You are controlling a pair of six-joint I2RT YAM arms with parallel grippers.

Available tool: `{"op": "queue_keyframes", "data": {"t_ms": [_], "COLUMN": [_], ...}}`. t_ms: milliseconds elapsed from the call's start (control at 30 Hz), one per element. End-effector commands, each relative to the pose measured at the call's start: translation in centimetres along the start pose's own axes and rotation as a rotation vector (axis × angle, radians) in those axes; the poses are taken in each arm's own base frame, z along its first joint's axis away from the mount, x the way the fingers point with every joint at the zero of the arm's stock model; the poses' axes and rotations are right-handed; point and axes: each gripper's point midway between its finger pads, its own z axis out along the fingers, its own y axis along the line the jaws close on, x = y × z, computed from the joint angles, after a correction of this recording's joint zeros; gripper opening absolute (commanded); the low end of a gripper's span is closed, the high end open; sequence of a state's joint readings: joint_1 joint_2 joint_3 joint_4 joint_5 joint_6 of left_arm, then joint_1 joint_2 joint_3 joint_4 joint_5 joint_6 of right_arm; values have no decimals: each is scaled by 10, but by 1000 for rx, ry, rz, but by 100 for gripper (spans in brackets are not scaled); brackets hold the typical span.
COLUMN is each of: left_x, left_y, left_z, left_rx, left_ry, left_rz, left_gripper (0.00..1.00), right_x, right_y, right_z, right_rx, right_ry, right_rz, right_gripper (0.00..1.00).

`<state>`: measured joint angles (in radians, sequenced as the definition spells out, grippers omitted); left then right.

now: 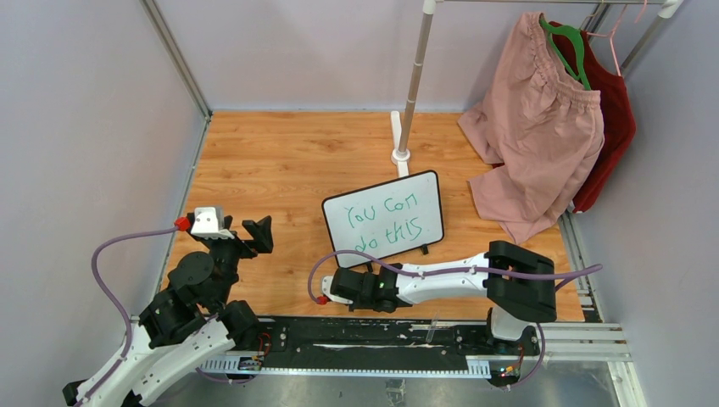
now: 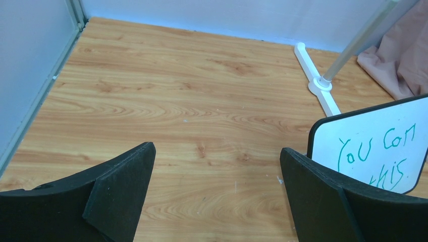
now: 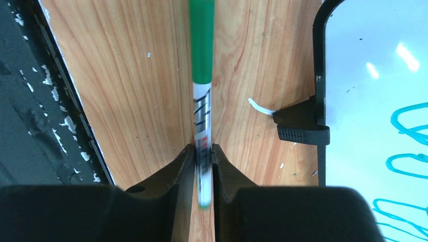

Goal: Write a sentence on the whiteboard
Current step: Place the whiteboard marker at the center of the board.

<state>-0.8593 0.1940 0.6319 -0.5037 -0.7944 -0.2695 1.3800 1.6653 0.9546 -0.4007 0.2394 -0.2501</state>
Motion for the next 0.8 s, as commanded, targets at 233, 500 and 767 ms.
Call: {"op": "queue_keyframes", "data": {"t_ms": [233, 500, 767], "left_x": [-3, -3, -3], "left_y": [0, 0, 0], "left_z": [0, 0, -1], "left_rx": [-5, -5, -5], "left_ry": [-6, -6, -7], "left_rz": [-14, -15, -14], "left_gripper": [100, 100, 100], "right_x": [11, 13, 12], "right_y": [2, 4, 4], "right_z": [8, 11, 11], "right_rx": [-6, -21, -20], "right_ry": [43, 51, 48], "right_rz": [20, 23, 30], "right_gripper": [23, 23, 29]}}
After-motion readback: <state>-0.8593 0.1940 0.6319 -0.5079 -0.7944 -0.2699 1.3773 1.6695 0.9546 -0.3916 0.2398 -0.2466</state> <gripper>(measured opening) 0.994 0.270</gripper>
